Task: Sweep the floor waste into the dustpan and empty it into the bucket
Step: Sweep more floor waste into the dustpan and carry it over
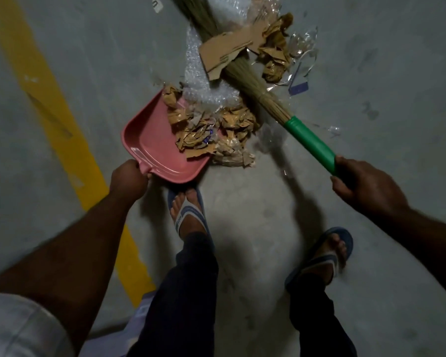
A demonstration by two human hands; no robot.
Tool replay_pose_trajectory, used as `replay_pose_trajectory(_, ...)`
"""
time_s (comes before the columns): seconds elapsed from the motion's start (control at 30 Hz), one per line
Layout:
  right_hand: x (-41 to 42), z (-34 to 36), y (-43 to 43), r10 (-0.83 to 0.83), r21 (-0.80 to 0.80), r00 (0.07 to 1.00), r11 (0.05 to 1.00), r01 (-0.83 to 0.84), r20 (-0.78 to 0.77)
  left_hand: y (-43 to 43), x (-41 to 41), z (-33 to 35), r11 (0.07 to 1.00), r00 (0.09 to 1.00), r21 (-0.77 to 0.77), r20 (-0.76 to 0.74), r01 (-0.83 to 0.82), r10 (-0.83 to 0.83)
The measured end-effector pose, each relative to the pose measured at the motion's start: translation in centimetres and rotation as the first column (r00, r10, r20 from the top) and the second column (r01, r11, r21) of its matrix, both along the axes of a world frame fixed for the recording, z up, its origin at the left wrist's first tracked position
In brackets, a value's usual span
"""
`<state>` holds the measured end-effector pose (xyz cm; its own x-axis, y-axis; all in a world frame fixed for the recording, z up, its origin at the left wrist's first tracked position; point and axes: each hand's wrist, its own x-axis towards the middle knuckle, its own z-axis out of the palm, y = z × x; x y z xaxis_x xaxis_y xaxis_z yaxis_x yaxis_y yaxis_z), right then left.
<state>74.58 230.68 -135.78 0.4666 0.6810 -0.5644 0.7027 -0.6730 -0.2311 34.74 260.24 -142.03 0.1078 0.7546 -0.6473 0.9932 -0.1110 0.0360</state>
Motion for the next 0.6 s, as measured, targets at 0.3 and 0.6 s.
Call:
replay_pose_trajectory(0.3,-6.3,-0.1,-4.6,0.060,0.094,0.991,0.994,-0.049,-0.122,0.3,1.8,-0.5,0.999,0.999,0.017,0.044,-0.027,0.026)
replay_pose_trajectory(0.6,-6.2,2.2,-5.8,-0.135,0.233,0.988,0.961,0.148,-0.070,-0.9,1.3,0.4,0.990,0.966,0.092,0.245,-0.110,0.084)
